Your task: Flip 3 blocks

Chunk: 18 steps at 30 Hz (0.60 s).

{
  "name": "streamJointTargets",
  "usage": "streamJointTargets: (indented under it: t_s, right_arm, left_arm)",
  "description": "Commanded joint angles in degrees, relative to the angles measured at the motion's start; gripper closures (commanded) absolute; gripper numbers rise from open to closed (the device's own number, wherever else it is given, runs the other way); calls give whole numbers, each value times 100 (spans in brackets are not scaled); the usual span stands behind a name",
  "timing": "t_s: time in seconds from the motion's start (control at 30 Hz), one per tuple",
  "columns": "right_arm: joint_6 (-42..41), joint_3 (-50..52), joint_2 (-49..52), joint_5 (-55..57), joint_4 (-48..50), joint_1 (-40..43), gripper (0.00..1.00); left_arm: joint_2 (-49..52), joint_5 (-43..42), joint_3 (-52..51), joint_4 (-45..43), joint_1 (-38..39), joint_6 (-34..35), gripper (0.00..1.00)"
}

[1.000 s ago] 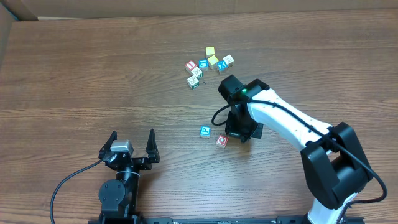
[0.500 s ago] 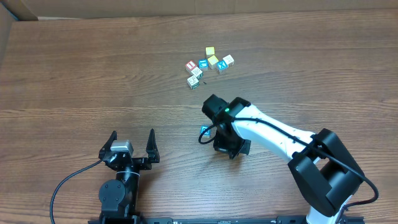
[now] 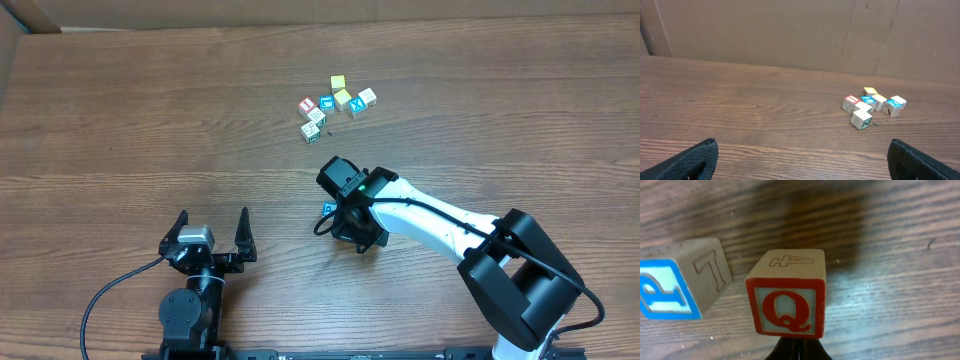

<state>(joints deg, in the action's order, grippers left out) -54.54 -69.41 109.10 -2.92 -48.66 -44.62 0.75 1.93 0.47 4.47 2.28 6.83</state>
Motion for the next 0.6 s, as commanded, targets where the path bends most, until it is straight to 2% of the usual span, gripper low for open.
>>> streamJointTargets:
  t_s: [0.0,0.13,0.3,0.4,0.57]
  right_arm:
    - [-74,46,-146,140,94,4,96]
    - [269,-136,-153,48,50,66,96]
    - [935,-981,-219,-109,-809,363,96]
    - [1008,-1327,-223,-105,-1239,575,96]
    - [981,-1163,-221,-129,-1296,837,96]
  left_arm:
    - [-50,-46,-20,-9,37,-127,0]
    - [-50,-46,-20,-9,37,-127,0]
    - [-50,-46,-20,-9,37,-127,0]
    - [-50,-46,-20,-9,37,-127,0]
    - [-50,-46,-20,-9,37,-127,0]
